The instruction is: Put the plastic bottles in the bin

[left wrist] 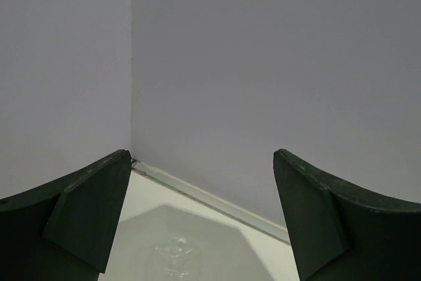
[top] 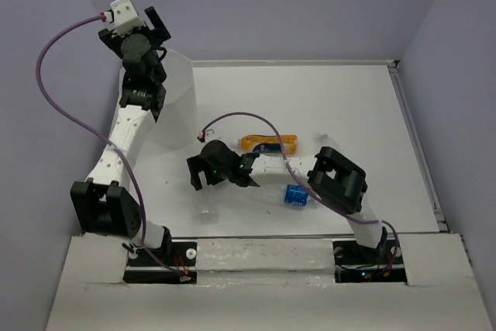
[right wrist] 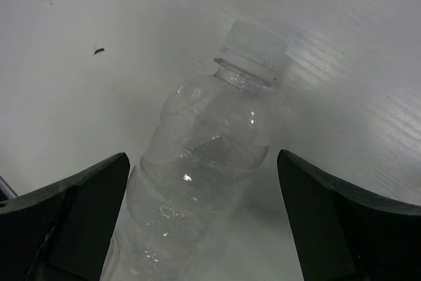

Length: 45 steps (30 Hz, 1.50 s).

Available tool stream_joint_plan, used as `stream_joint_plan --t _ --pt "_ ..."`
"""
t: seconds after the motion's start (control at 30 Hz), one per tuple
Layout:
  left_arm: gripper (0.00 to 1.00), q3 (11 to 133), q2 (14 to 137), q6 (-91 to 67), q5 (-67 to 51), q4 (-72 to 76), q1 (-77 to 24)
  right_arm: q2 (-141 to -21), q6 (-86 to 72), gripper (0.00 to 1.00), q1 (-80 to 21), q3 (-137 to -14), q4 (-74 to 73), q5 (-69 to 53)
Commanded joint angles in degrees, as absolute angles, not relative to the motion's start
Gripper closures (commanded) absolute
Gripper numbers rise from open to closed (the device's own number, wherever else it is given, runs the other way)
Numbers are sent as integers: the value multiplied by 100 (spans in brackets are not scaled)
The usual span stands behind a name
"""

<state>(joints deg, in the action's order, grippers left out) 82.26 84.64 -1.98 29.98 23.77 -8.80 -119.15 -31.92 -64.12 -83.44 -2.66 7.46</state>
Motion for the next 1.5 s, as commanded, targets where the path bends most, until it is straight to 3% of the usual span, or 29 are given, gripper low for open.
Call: stream_joint_plan --t 0.0,0.1,0.17,0.3,0.53,0.73,0.97,1.23,1.47 --pt "1 8332 7464 -1124 2287 2190 -1080 -12198 -3410 0 -6425 -8736 -395 1072" --pt "1 8140 7007 -1563 1708 1733 -1212 -12261 -3480 10 -6425 -8763 -387 1116" --pt "1 7999 6769 -1757 1382 1487 -1336 -12174 -3533 25 -6425 -8719 -387 1239" --pt "1 7403 6032 -2021 538 732 -1406 -11596 -3507 42 -6556 -8141 -282 1686" --pt "1 6066 4485 -2004 562 -509 -1406 -9705 -2710 49 -6557 -7436 -149 2319" --pt "1 4905 2823 -2382 1247 -1388 -1406 -9061 -1243 52 -6557 -8392 -70 2953" --pt "1 4711 2162 -2802 1669 -2372 -1538 -10018 -203 54 -6152 -10535 641 2594" --pt "1 4010 2162 -3936 600 -2488 -2117 -12362 255 58 -5818 -13805 1220 2031" --pt "1 3191 2188 -4544 -342 -2004 -2426 -13559 132 60 -5643 -14756 2846 1486"
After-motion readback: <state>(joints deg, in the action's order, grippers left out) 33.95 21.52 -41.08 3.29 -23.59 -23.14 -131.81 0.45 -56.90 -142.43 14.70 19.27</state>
